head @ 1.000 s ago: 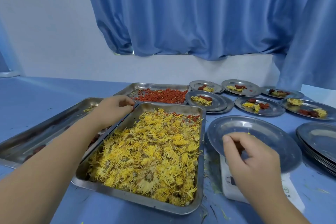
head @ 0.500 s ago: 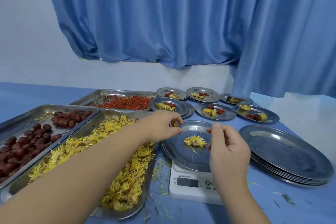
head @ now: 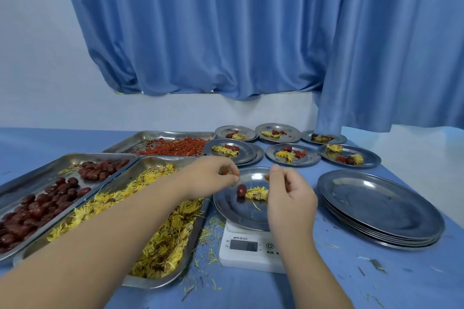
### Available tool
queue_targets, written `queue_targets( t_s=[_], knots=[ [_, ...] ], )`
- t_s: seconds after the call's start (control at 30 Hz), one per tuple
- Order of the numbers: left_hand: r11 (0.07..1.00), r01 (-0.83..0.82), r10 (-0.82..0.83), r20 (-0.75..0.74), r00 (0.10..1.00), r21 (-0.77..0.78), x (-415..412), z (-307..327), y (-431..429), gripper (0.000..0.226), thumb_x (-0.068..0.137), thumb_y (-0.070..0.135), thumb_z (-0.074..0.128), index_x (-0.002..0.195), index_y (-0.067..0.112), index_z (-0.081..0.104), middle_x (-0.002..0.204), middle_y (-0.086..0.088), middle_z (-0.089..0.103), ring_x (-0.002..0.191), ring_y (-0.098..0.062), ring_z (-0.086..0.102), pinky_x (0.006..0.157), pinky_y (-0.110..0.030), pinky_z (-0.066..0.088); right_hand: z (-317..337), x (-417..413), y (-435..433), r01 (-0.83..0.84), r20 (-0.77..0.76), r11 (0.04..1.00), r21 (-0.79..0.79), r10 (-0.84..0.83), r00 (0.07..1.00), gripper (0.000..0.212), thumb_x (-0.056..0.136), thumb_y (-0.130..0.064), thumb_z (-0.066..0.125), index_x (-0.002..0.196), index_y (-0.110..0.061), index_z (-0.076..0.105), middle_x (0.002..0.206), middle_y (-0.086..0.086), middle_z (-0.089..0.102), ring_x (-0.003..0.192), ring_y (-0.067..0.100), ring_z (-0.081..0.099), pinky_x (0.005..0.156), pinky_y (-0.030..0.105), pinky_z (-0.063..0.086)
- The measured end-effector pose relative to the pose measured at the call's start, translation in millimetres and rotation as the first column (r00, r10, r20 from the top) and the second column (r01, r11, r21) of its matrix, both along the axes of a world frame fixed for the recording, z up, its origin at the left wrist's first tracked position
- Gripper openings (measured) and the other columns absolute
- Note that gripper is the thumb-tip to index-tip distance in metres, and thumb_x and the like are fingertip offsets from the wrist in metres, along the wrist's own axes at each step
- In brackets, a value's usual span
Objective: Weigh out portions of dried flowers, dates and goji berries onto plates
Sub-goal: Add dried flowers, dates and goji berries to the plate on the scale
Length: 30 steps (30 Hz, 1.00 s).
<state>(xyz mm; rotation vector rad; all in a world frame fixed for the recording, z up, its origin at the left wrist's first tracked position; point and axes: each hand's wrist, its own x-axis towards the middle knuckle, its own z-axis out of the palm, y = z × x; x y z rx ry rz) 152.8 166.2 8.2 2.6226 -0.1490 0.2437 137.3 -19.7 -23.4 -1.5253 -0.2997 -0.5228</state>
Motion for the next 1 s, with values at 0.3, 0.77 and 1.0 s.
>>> queue_targets(
  t_s=[0.3,0.77,1.0],
  knots=[
    [0.991,-0.13,0.13,-0.015,0.991,0.007,-5.6,25.3,37.4,0.014,0.092,0.038,0.06,0.104,0.035,0.066,0.103,0.017,0.065,0.094,0.002,0.059,0.072,-0.017,0.042,16.8,13.1,19.1,-0.408,-0.333,0.913,-0.009,0.382,0.862,0.03,0.092,-0.034,0.053,0.075,-0.013,0.065,0.05,-0.002,0.052,0.047,0.012,0.046,0.047,0.025,0.039],
    [0.833,-0.521,0.533,0.016,0.846,-0.184,76.6,-2.5,179.1,0.015,0.093,0.017,0.056,0.085,0.025,0.065,0.093,0.0,0.069,0.059,-0.01,0.071,0.057,-0.03,0.058,57.9,123.1,53.5,-0.443,-0.275,0.553,-0.706,0.362,0.891,0.011,0.088,-0.035,0.051,0.084,-0.036,0.062,0.082,-0.012,0.065,0.072,0.008,0.064,0.049,0.02,0.045],
    [0.89,-0.436,0.446,-0.06,0.893,0.133,150.2,-9.8,207.2,0.016,0.092,0.026,0.056,0.081,0.028,0.067,0.092,0.005,0.069,0.081,-0.012,0.062,0.069,-0.031,0.048,56.8,141.3,63.5,-0.43,-0.233,0.549,-0.716,0.393,0.89,0.017,0.089,-0.036,0.053,0.081,-0.03,0.066,0.079,-0.005,0.068,0.073,0.011,0.065,0.067,0.029,0.054]
  ],
)
